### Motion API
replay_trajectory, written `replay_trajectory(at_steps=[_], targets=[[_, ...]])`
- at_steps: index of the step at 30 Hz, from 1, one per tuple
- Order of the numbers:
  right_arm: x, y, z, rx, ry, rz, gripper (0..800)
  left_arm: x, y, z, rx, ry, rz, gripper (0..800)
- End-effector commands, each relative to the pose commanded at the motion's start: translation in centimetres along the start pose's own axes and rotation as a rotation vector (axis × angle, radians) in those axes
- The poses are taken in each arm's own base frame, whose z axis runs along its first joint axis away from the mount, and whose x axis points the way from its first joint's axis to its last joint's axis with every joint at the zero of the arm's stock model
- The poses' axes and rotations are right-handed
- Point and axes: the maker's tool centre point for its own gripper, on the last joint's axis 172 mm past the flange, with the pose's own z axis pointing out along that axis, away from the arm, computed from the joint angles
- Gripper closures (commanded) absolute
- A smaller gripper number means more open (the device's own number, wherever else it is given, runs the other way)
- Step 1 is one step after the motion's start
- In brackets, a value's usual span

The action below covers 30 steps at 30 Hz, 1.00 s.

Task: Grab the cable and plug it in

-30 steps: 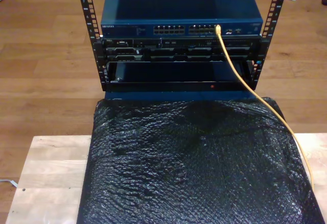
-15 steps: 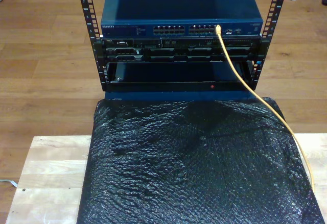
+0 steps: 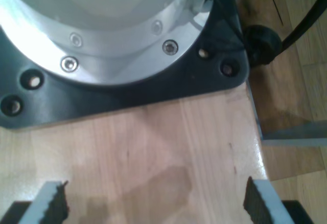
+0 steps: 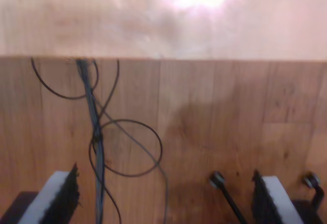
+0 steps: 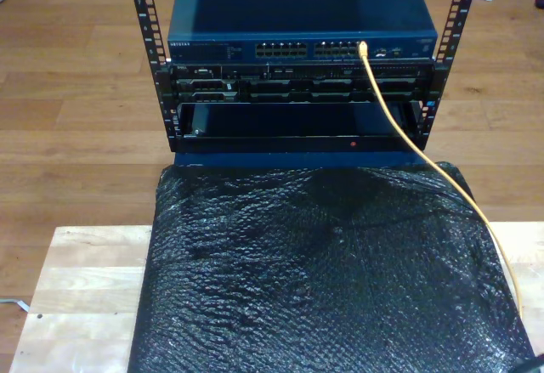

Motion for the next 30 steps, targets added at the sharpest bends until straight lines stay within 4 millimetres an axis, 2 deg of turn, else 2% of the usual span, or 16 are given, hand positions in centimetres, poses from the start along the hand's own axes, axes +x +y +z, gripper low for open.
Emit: replay_trajectory(at_steps=[11, 16, 26, 30], targets=[[3.3, -3.4, 4.6, -0.003, 0.081, -0.004, 2, 0.0, 0.0, 0.0, 0.000, -0.002, 0.000, 0], [4.4, -4.5, 5.8, -0.011, 0.110, 0.005, 2, 0.0, 0.0, 0.0, 0.000, -0.002, 0.000, 0], [2.4, -5.3, 8.2, 0.001, -0.002, -0.015, 2, 0.0, 0.0, 0.0, 0.000, -0.002, 0.000, 0], [2.2, -5.5, 8.8, 0.005, -0.019, -0.014, 2, 0.0, 0.0, 0.0, 0.000, 0.000, 0.000, 0]])
